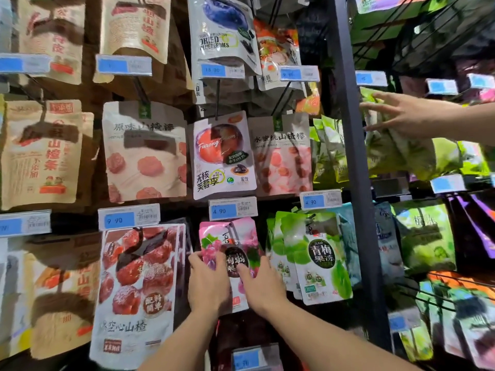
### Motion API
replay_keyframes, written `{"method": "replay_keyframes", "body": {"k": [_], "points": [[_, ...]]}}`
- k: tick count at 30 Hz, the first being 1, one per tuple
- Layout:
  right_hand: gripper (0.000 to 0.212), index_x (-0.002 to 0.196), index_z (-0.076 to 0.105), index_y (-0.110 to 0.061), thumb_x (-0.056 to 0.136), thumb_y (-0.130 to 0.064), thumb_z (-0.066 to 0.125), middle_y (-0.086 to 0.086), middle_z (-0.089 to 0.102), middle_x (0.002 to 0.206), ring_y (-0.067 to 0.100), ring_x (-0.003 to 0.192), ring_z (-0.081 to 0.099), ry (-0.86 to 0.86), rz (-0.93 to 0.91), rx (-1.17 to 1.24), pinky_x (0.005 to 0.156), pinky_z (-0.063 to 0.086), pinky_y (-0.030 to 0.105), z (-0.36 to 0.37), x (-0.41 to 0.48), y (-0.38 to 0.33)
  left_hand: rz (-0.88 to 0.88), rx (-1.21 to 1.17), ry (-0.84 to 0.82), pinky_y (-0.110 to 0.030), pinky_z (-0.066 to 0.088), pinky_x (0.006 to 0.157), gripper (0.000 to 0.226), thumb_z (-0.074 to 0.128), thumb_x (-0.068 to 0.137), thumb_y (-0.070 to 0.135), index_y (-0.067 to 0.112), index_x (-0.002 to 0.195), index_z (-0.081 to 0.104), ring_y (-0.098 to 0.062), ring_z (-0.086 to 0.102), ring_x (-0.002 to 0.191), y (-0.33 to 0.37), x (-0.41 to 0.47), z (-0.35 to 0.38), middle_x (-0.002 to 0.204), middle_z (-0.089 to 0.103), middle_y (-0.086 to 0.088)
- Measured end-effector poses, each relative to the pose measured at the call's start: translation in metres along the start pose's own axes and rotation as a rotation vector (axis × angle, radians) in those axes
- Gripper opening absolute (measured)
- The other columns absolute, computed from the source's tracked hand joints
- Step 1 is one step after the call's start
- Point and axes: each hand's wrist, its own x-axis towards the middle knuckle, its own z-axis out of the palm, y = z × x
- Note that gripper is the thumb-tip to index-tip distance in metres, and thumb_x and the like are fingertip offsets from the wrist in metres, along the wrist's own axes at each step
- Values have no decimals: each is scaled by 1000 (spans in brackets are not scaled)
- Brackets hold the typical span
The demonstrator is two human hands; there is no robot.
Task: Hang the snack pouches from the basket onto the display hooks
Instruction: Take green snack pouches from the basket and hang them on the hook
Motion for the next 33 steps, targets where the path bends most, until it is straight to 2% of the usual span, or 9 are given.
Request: {"method": "replay_keyframes", "body": {"k": [3, 6, 10, 15, 19, 23, 27, 30, 33], "points": [[64, 111, 53, -21, 64, -65, 63, -3, 74, 96, 19, 91, 69, -118, 7, 233, 89, 53, 41, -5, -1, 3, -52, -77, -6, -42, 48, 81, 46, 49, 93, 65, 26, 114, 37, -32, 61, 91, 2, 8, -4, 104, 63, -9], [44, 96, 60, -7, 68, -39, 74, -2, 68, 66, 12, 56, 60, -262, -92, 389, 63, 50, 31, -13, -5, 5, -107, -139, -20, -40, 47, 83, 58, 48, 90, 72, 21, 118, 45, -29, 62, 93, 6, 16, -6, 102, 62, -5], [34, 106, 56, -17, 78, -20, 74, 2, 70, 85, 8, 68, 62, -192, -187, 507, 66, 54, 26, -16, -15, 7, -29, -228, -19, -40, 49, 77, 49, 49, 93, 67, 20, 108, 46, -18, 60, 83, 6, 10, -6, 95, 62, -1], [33, 104, 60, -29, 77, -17, 74, -10, 71, 90, 2, 79, 65, -115, -266, 556, 79, 55, 26, -9, -20, 15, 59, -266, 13, -38, 47, 67, 38, 47, 98, 59, 23, 109, 43, -18, 61, 81, -2, -3, -3, 94, 62, -1], [31, 106, 57, -32, 80, -36, 74, -7, 71, 96, 4, 88, 67, -116, -264, 469, 89, 56, 35, -12, -20, 18, 70, -266, 21, -40, 48, 73, 33, 46, 101, 51, 21, 114, 43, -16, 60, 83, -6, -1, -1, 99, 63, -3], [71, 135, 49, -28, 85, -79, 45, -7, 64, 122, 13, 113, 61, -38, -171, 269, 104, 47, 44, -11, -10, 11, 1, -330, -7, -39, 44, 86, 50, 40, 101, 58, 18, 129, 48, -27, 60, 105, -4, 8, -2, 119, 62, -9], [109, 159, 22, -17, 78, -87, 41, 7, 38, 160, 27, 146, 38, -67, -10, 318, 119, 31, 47, -6, 2, -3, -161, -379, -58, -49, 41, 108, 98, 21, 82, 90, 18, 141, 51, -33, 56, 124, -4, 21, 1, 133, 61, -11], [121, 160, 18, -21, 66, -91, 51, 7, 39, 160, 29, 146, 37, -115, 21, 404, 120, 29, 49, -4, 13, -7, -204, -430, -121, -52, 45, 106, 97, 17, 78, 95, 25, 134, 55, -30, 61, 114, -3, 29, 1, 123, 66, -8], [116, 149, 34, -20, 57, -84, 61, 7, 59, 139, 25, 128, 55, -131, 21, 480, 113, 39, 46, -4, 22, -6, -228, -521, -197, -51, 49, 102, 94, 21, 74, 99, 31, 128, 59, -26, 67, 105, -9, 40, 5, 112, 72, -4]]}}
